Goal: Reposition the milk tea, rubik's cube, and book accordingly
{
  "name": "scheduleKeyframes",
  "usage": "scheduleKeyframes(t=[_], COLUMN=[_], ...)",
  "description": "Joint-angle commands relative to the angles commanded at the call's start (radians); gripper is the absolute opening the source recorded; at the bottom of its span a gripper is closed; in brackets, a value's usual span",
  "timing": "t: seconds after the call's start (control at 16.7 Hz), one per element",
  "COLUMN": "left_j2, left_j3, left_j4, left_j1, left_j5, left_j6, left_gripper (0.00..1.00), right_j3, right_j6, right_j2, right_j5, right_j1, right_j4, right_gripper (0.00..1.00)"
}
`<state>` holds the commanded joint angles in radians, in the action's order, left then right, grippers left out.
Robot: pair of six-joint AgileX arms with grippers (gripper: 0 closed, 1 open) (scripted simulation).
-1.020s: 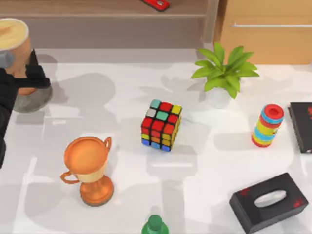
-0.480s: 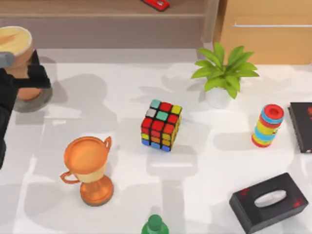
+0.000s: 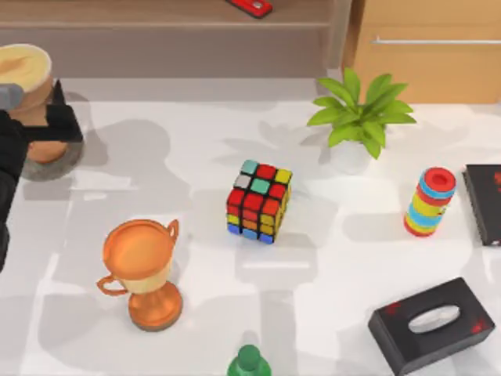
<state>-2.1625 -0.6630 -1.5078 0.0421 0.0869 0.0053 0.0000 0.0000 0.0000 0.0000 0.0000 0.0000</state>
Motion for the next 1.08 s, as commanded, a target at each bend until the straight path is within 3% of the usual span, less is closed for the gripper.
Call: scheduleKeyframes(t=[0.66, 1.08], left_j2=[0.037, 0.253], left_j3=[0.12, 0.176], left_j4=[-0.078, 0.079], left_j1=[0.003, 0.007], left_j5=[0.007, 0.009], left_j6=[0.0, 0.002], left_gripper=[1.0, 1.0], right_j3=[0.0, 0.0], right_j6=[0.0, 0.0], right_j2=[0.0, 0.0], right_j5=[0.0, 0.0], right_j1=[0.0, 0.0], right_j4=[0.0, 0.0], right_gripper=[1.0, 1.0])
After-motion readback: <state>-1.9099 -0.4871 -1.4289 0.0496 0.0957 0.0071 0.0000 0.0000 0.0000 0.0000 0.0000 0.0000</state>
